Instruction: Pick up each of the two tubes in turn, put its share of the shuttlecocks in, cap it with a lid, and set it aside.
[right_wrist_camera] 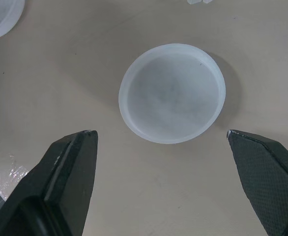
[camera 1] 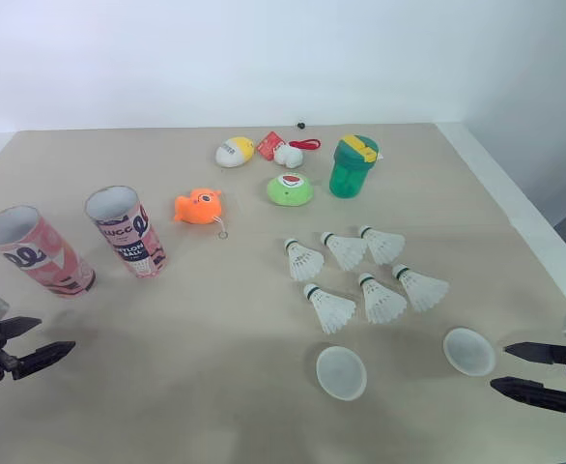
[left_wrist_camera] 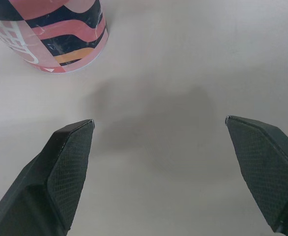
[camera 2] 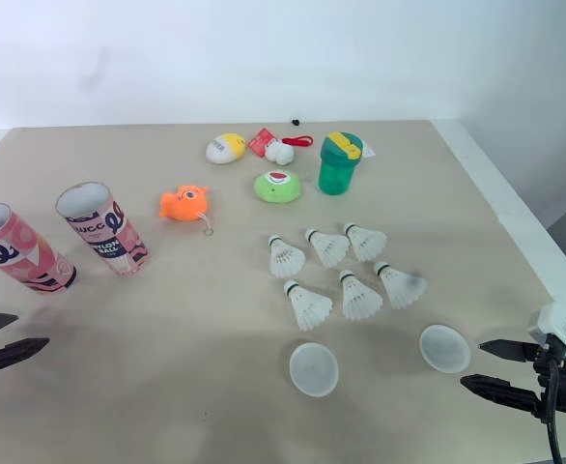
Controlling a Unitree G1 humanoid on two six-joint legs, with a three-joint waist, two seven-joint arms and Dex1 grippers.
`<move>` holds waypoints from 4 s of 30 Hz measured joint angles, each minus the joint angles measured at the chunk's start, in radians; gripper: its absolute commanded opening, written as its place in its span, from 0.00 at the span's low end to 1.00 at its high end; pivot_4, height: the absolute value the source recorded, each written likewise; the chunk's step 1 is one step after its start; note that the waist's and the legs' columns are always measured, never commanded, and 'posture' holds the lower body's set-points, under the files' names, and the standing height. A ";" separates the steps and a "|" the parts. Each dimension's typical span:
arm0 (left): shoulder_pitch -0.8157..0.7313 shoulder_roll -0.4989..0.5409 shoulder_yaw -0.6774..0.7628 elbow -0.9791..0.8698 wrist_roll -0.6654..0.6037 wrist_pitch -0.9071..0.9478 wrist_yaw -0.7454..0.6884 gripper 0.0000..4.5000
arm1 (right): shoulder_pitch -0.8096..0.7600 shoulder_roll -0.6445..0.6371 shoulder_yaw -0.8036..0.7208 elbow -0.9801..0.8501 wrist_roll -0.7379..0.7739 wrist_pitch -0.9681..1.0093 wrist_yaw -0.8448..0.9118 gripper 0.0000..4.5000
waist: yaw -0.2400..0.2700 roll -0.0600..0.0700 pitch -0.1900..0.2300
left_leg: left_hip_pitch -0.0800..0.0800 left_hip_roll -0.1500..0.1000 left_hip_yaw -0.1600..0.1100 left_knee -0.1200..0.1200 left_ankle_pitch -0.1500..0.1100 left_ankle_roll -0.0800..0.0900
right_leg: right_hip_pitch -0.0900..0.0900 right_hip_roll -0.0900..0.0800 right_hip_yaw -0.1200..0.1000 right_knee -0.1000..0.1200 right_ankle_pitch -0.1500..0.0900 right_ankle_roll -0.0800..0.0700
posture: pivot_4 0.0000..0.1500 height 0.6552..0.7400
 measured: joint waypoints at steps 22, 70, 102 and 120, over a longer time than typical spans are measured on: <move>-0.019 -0.009 0.000 -0.019 -0.013 0.055 0.011 0.99 | -0.016 0.006 0.001 0.001 0.001 -0.006 -0.001 1.00 | 0.000 0.000 0.000 | 0.001 0.000 0.000 0.001 0.000 0.000 | 0.000 0.000 0.001 0.004 0.000 0.000 | 1.00 1.00; -0.636 -0.430 -0.139 0.679 0.150 -0.655 0.460 0.99 | -0.994 0.552 0.761 -0.311 0.142 0.107 -0.435 1.00 | 0.001 -0.002 -0.002 | -0.001 0.000 -0.007 0.010 0.004 0.001 | 0.000 0.003 -0.003 0.010 0.008 -0.004 | 1.00 1.00; -0.739 -0.389 -0.175 0.889 0.146 -0.785 0.433 0.88 | -0.938 0.570 0.763 -0.313 0.128 0.088 -0.443 1.00 | 0.000 0.001 -0.002 | -0.001 0.000 -0.008 0.008 0.004 0.001 | 0.000 0.002 -0.004 0.010 0.008 -0.004 | 1.00 1.00; -0.505 -0.320 -0.176 0.597 0.087 -0.658 0.325 0.78 | -0.707 0.500 0.729 -0.499 0.168 0.138 -0.503 1.00 | -0.001 0.000 -0.002 | -0.005 0.002 -0.006 0.002 0.002 -0.003 | -0.006 0.001 -0.004 0.007 0.004 -0.005 | 1.00 1.00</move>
